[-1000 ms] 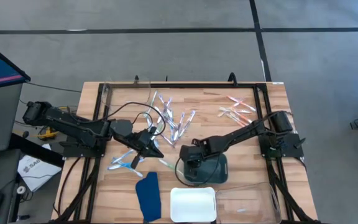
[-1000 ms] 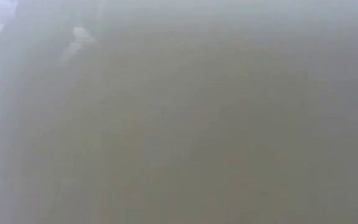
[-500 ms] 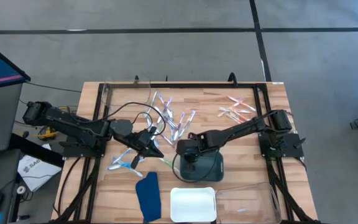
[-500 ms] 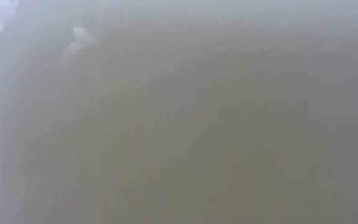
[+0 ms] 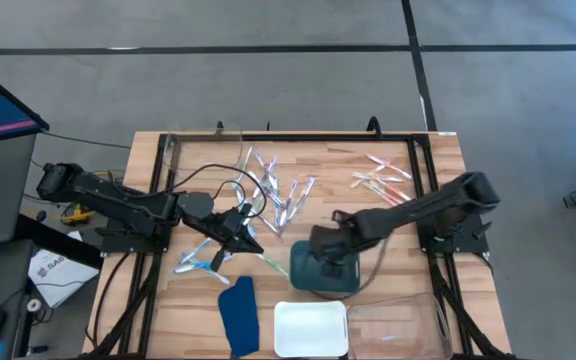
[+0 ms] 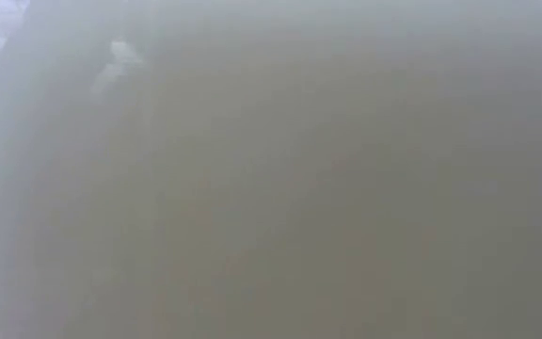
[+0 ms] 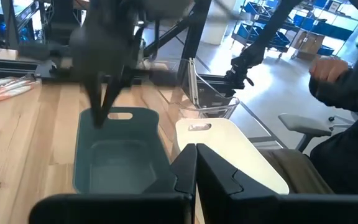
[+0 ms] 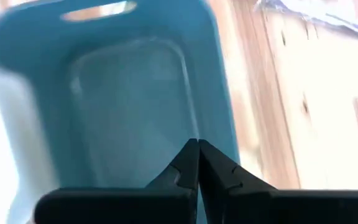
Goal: Pick & Place Toothbrushes
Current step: Move the transparent bin to the middle right of the table
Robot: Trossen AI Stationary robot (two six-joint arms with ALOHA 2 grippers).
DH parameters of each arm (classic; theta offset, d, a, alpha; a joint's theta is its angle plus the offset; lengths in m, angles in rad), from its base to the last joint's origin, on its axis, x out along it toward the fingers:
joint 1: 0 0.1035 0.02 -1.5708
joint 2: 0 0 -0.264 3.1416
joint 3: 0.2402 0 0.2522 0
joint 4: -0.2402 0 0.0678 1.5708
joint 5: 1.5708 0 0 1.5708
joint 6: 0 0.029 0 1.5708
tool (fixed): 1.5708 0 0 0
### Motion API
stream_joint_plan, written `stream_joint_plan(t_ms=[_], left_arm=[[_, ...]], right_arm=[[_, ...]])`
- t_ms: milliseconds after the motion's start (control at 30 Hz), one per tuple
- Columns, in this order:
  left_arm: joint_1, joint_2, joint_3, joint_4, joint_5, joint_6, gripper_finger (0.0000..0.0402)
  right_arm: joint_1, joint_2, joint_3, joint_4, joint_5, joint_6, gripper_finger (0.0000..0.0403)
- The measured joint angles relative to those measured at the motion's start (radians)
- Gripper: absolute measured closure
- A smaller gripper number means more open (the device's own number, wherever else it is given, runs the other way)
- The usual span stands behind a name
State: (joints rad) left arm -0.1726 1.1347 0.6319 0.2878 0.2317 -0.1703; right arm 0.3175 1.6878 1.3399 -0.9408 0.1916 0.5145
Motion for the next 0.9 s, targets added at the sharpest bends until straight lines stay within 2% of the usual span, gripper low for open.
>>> stream_joint_plan(t_ms=[300, 533, 600, 767, 900], left_arm=[[0.0, 0.0, 0.0, -0.002, 0.0, -0.003, 0.04], [0.0, 0.0, 0.0, 0.003, -0.004, -0.014, 0.04], [0.0, 0.0, 0.0, 0.006, -0.017, -0.014, 0.04], [0.0, 0.0, 0.0, 0.008, -0.031, -0.013, 0.04], [0.0, 0.0, 0.0, 0.009, -0.031, -0.013, 0.04]], right_arm=[[0.273, -0.233, 0.0, -0.223, 0.064, 0.394, 0.0403], [0.528, -0.235, 0.0, -0.309, 0.053, 0.703, 0.0403], [0.584, -0.196, 0.0, -0.32, 0.021, 0.719, 0.0403], [0.646, -0.083, 0.0, -0.335, -0.112, 0.557, 0.0403], [0.65, -0.02, -0.002, -0.342, -0.117, 0.567, 0.0403]])
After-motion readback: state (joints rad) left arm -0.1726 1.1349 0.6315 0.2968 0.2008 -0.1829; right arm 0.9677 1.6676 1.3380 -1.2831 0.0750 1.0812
